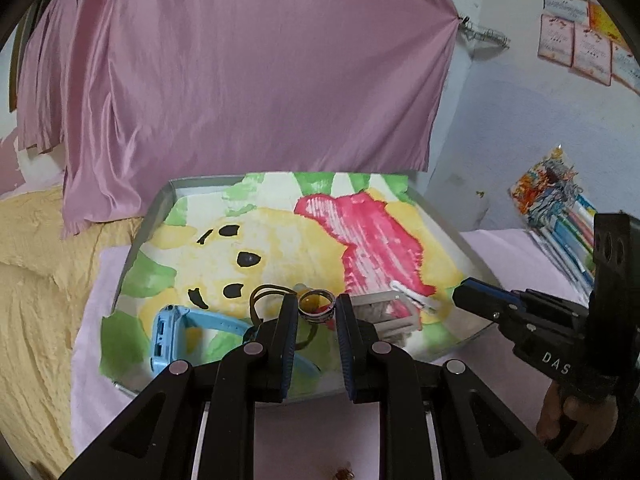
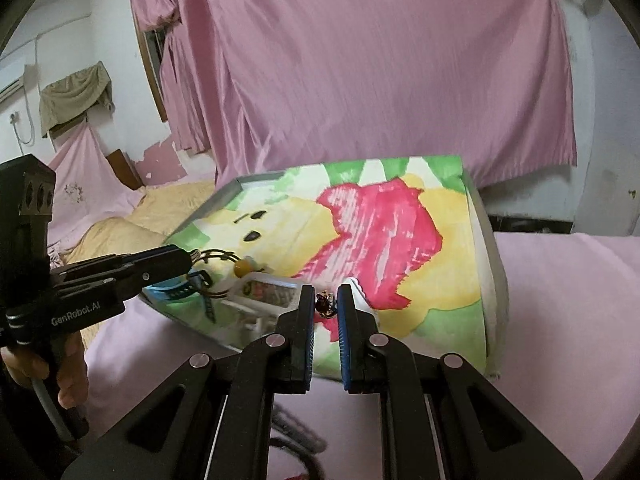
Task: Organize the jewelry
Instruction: 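Carry the ring and pendant into the tray and release them, then withdraw both tools from the tray back over the table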
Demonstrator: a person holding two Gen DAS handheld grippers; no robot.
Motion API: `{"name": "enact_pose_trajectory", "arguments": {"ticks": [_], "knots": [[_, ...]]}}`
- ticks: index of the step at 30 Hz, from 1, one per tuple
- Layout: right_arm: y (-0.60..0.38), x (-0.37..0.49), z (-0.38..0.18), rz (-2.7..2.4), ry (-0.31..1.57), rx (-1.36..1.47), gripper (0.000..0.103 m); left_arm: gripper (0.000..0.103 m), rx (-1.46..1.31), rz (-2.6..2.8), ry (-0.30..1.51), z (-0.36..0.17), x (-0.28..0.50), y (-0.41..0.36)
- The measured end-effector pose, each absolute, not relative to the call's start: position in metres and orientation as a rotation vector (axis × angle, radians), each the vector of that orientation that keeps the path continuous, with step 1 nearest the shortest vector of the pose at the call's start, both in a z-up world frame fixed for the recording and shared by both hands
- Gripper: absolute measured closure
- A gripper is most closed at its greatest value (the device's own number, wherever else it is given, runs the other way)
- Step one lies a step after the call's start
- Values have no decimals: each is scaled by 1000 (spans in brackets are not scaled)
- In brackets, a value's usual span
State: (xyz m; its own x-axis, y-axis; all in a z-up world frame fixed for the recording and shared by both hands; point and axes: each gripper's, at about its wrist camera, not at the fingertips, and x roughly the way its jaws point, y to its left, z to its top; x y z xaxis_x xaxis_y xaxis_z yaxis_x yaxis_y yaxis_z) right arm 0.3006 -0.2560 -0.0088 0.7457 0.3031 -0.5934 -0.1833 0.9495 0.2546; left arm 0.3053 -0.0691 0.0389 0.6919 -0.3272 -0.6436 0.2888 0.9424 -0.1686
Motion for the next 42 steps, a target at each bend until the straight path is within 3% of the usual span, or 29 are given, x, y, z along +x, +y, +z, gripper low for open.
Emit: {"name": "enact_pose_trajectory", "arguments": {"ticks": [20,23,28,31,33,34,39,42], "knots": [[-242,339,-37,270,825,147,93,84,-27,-319,818,13,320,-74],[-241,338,-37,273,829,142,89,84,-22,-316,814,12,319,-74],[-241,328,-32,264,793,143,75,83,-28,-314,803,14,316,-71],[-244,319,-27,254,753,151,73,70,-45,-318,784,17,312,-68],[-246,310,-22,244,718,153,69,45,-64,-325,754,21,306,-66],[-248,306,-19,236,699,153,67,40,-77,-323,729,24,301,-64],[-254,279,-2,195,594,152,54,37,-88,-321,657,34,285,-60],[-256,263,5,175,540,150,41,22,-99,-315,612,39,270,-56]]}}
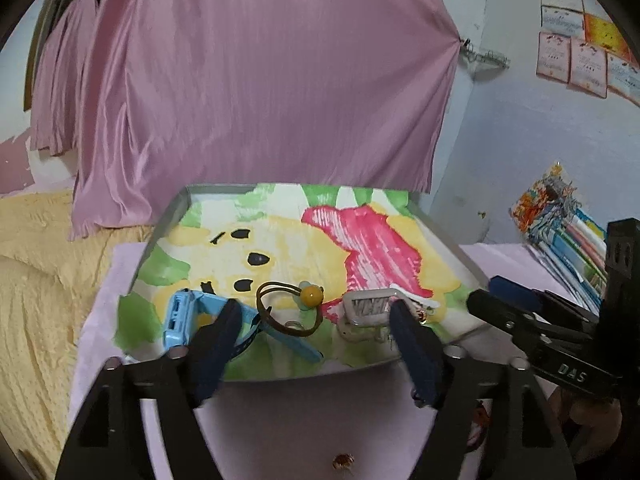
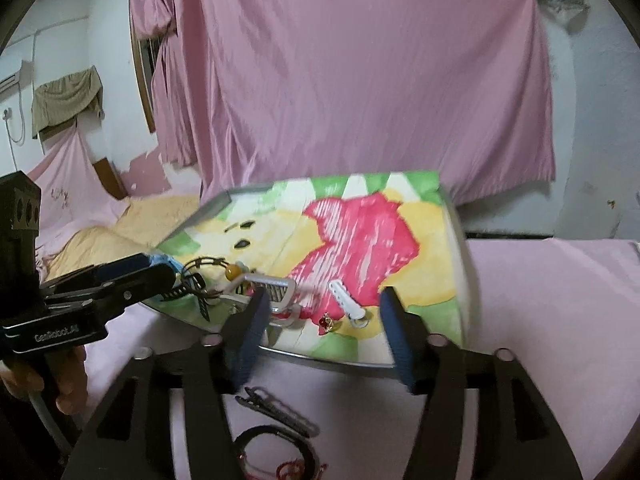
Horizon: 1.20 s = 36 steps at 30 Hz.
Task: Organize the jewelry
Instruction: 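Withdraw both tools from the tray back over the table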
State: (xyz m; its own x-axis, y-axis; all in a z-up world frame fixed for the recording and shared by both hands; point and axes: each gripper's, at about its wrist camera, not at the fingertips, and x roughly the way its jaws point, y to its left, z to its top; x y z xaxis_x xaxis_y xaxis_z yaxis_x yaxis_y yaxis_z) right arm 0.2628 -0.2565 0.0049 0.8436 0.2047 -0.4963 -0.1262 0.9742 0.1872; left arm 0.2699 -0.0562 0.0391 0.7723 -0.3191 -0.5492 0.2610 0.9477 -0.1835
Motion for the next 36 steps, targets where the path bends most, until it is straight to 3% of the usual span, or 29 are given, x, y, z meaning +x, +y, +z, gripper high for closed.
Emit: {"name": "enact_pose_trajectory", "arguments": {"ticks": [1,3,5,9,22,36], "knots": [[-257,255,8,167,517,149,39,21,-101,-311,596,41,265,-55],[-257,242,12,147,484,143,26,15,-101,-308,561,45,253,-52],[-259,229,16,134,450,150,21,6,-103,-295,531,48,240,-49],[-260,204,20,123,400,156,10,1,-103,-277,476,50,218,-45],[-258,132,22,120,245,146,6,1,-97,-248,339,47,155,-37],[-255,108,2,110,245,119,6,1,-101,-239,316,27,125,-31]]}}
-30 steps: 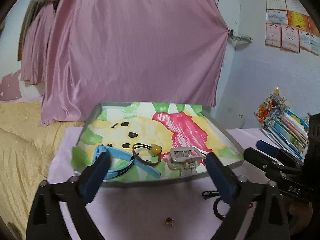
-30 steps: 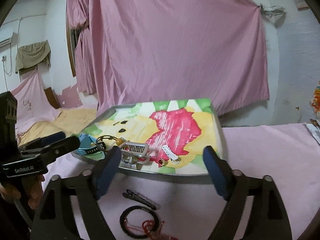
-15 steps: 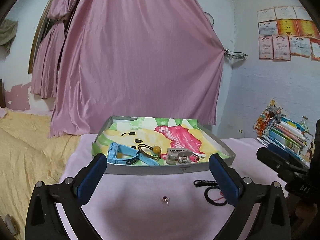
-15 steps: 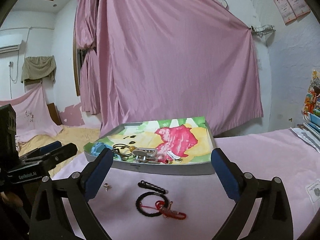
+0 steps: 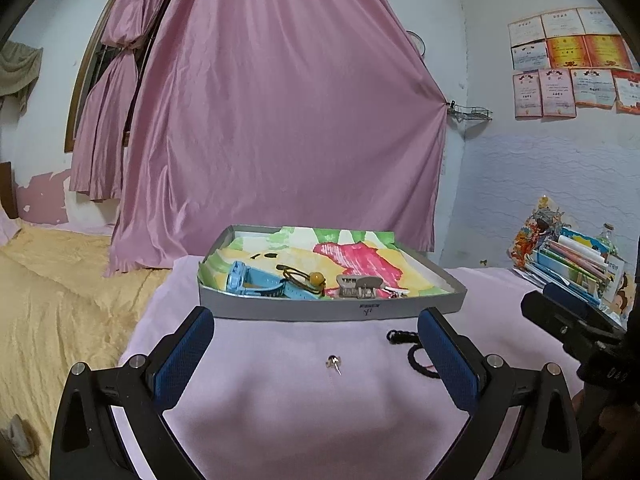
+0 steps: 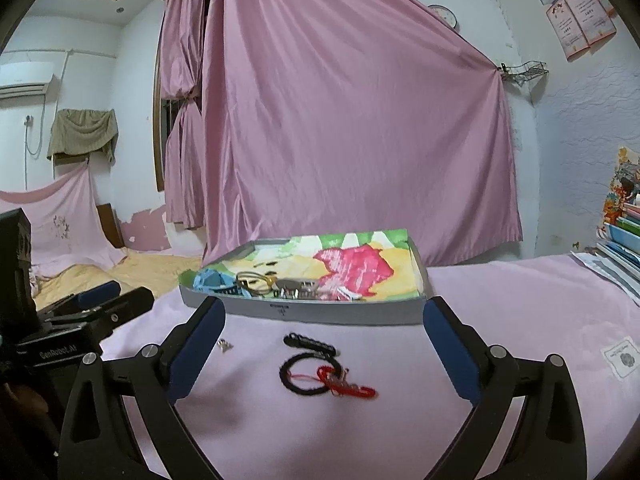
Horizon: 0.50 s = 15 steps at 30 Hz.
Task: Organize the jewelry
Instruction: 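Withdraw both tools from the tray back over the table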
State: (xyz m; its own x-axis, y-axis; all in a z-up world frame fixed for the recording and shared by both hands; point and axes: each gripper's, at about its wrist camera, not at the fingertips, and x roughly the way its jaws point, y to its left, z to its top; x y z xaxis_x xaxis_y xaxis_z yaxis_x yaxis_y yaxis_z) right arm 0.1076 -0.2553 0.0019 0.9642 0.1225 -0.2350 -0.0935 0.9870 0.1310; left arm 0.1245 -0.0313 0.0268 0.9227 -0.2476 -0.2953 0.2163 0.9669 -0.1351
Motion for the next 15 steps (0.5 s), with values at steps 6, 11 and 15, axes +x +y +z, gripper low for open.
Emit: {"name": "enact_pose_trajectory", "arguments": {"ticks": [6,11,15], "knots": [[-261,111,-8,94,285,135,6,1,-103,-239,329,20,124,-35],[-264,118,-12,72,329,143,5,1,-97,-236,353,18,127,-39],[-267,129,-16,69,401,141,6,1,-73,-240,424,17,138,-45]]}}
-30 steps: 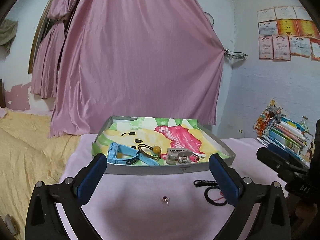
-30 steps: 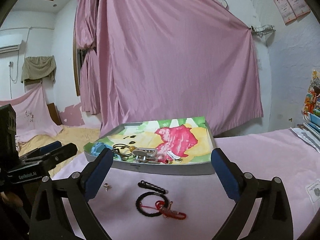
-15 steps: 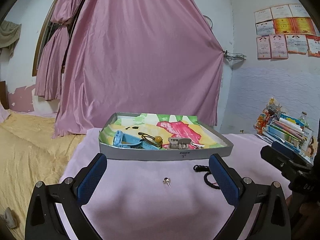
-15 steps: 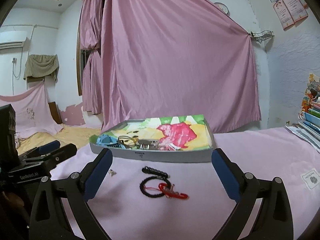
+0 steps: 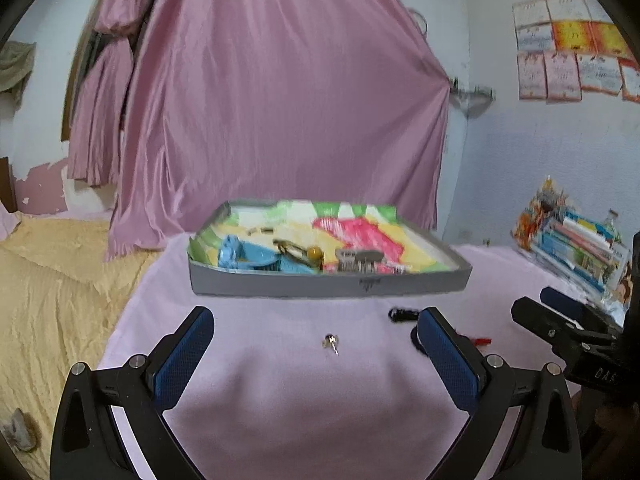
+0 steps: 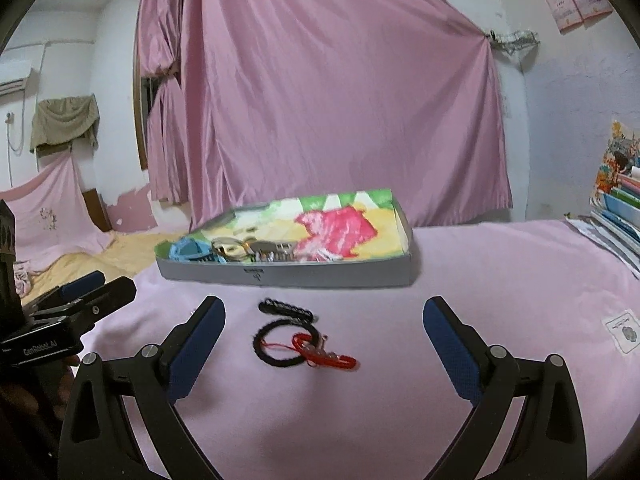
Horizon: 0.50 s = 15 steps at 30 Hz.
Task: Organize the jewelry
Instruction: 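Withdraw both tools from the tray back over the table, then grasp the small gold-red pendant with the left tool while the right grasps the red tassel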
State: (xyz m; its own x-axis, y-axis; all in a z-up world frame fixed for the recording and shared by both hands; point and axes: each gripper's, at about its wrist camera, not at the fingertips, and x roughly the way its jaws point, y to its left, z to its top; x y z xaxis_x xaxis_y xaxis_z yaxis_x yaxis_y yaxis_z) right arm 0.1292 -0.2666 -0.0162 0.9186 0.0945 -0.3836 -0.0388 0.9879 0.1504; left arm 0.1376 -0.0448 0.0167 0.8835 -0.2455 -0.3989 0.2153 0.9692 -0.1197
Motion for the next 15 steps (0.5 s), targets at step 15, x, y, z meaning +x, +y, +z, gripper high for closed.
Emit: {"name": "enact_pose_trajectory", "arguments": {"ticks": [15], "knots": [[-268,164,-33,126,615,179,16,3,-58,-278,695,2,185,-56]]}}
